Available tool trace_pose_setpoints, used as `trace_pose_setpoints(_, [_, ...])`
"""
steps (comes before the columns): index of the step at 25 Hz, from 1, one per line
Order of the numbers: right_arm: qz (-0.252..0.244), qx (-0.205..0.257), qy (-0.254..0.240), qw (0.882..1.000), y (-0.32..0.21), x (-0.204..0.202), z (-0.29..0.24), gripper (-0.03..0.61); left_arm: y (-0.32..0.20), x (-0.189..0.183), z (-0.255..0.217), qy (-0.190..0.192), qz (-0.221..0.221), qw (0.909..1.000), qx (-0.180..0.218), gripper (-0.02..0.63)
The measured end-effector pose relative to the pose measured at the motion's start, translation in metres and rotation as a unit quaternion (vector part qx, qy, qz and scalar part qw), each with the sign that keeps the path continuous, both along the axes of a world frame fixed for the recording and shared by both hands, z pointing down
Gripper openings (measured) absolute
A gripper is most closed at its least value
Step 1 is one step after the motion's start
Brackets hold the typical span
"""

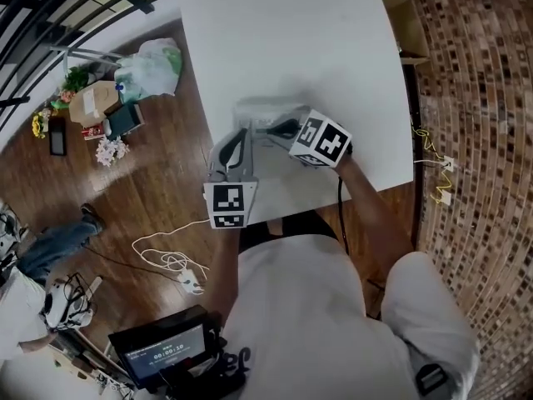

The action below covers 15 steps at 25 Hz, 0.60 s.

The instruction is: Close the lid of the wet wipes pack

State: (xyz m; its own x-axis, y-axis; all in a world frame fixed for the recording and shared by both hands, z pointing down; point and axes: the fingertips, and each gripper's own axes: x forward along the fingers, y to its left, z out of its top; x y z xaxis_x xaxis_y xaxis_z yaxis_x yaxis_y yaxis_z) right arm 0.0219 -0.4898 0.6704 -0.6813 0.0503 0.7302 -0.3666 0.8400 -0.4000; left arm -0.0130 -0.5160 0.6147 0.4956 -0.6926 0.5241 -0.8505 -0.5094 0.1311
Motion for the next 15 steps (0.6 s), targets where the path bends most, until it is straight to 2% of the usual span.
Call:
trace_pose_setpoints(4, [-0.008,0.029,0.022,0.999,-0.005,0.001,0.0,-0.009,-0.002,-0.009,-0.023,-0.011,-0.034,0.9989,0.03,0.017])
trace_pose_setpoints(6, [0.0,0.031,0.019,0.999,0.007,0.003,-0.007,-0.009,0.011,-0.008,-0.04,-0.004,-0.046,0.9983,0.035,0.017])
trace_pose_setpoints(8, [0.029,0.036,-0.006,0.999,0.009,-0.005,-0.024,-0.009,0.018,-0.013,-0.061,-0.002,-0.049,0.9975,0.051,0.017])
trace_pose_setpoints(11, [0.076,0.07,-0.042,0.994,0.012,-0.026,-0.06,-0.008,0.032,-0.039,-0.097,-0.007,-0.06,0.9947,0.083,0.017])
trace_pose_setpoints(15, [0.151,0.11,-0.092,0.978,0.051,-0.035,-0.108,-0.009,0.069,-0.056,-0.135,-0.008,-0.045,0.9919,0.119,0.017])
